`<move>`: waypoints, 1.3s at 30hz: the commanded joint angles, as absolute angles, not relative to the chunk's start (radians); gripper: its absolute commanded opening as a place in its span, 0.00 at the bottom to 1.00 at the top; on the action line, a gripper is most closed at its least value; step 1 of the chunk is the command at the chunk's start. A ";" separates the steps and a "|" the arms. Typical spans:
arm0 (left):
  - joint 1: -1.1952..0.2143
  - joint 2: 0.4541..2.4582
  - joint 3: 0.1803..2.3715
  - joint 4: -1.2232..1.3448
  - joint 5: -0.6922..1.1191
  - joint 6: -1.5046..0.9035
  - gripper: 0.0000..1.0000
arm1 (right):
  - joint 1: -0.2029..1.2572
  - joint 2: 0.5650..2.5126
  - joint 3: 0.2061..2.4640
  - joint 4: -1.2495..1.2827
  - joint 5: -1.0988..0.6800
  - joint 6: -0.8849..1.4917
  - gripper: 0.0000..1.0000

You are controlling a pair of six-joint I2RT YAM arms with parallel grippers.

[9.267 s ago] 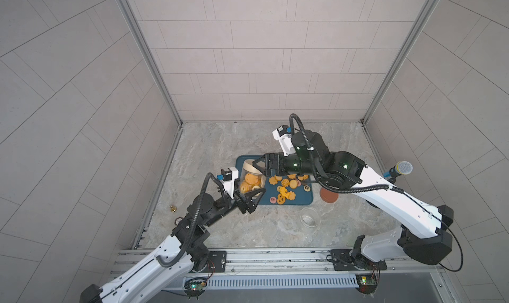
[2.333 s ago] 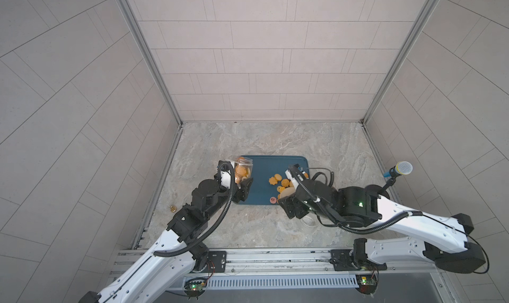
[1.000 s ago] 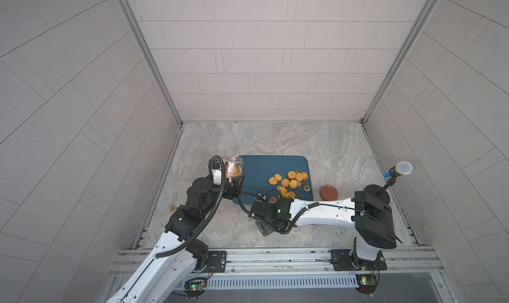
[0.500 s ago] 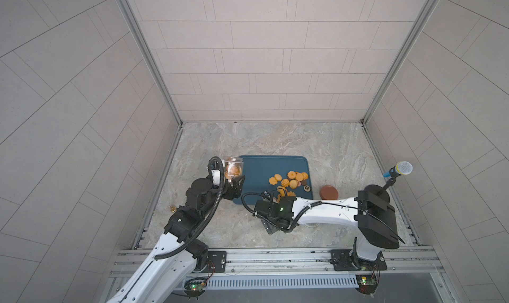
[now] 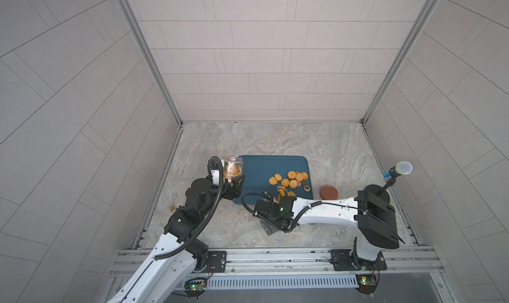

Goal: Pour the cookies out of the jar
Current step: Place the lid at the center of the board, then pour the cookies in the jar onto the tray.

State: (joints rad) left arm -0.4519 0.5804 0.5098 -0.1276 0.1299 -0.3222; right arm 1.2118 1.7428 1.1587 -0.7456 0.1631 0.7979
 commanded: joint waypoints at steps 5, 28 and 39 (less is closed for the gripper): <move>-0.453 0.566 0.525 -0.028 0.135 -0.325 0.00 | 1.227 1.616 1.231 -0.872 0.281 0.798 1.00; -0.462 0.610 0.505 0.032 0.350 -0.488 0.00 | 1.036 1.034 1.242 -1.121 0.509 0.771 0.97; -0.522 0.722 0.516 -0.034 0.270 -0.513 0.00 | 0.998 1.020 1.198 -1.084 0.480 0.767 0.97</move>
